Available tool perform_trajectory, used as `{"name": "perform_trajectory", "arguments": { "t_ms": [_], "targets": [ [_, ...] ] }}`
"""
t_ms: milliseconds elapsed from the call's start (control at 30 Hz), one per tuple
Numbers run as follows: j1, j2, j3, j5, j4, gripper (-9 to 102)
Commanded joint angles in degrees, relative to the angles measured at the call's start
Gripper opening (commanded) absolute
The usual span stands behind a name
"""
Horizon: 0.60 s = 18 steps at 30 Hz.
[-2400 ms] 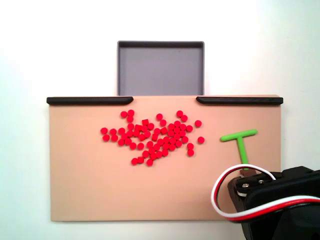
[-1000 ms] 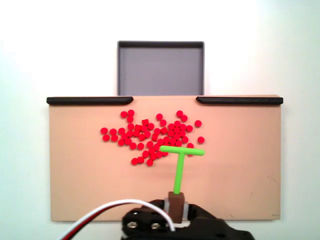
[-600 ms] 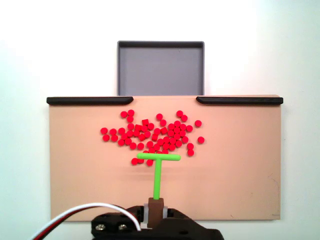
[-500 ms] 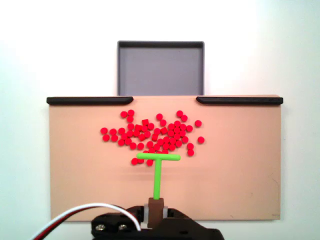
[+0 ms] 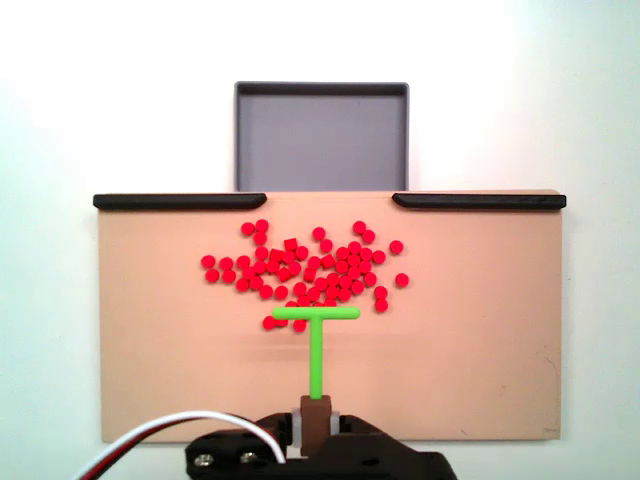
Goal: Grasp a green tool by the dark brown handle.
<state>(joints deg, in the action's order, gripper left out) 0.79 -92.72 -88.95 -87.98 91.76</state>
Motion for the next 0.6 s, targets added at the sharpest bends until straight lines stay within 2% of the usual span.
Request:
{"name": "perform_trajectory", "arguments": {
  "t_ms": [0, 567],
  "targets": [
    [0.2, -1.5, 0.3, 0.0, -0.1, 0],
    [0.1, -2.9, 0.3, -1.0, -0.1, 0]
  ]
}}
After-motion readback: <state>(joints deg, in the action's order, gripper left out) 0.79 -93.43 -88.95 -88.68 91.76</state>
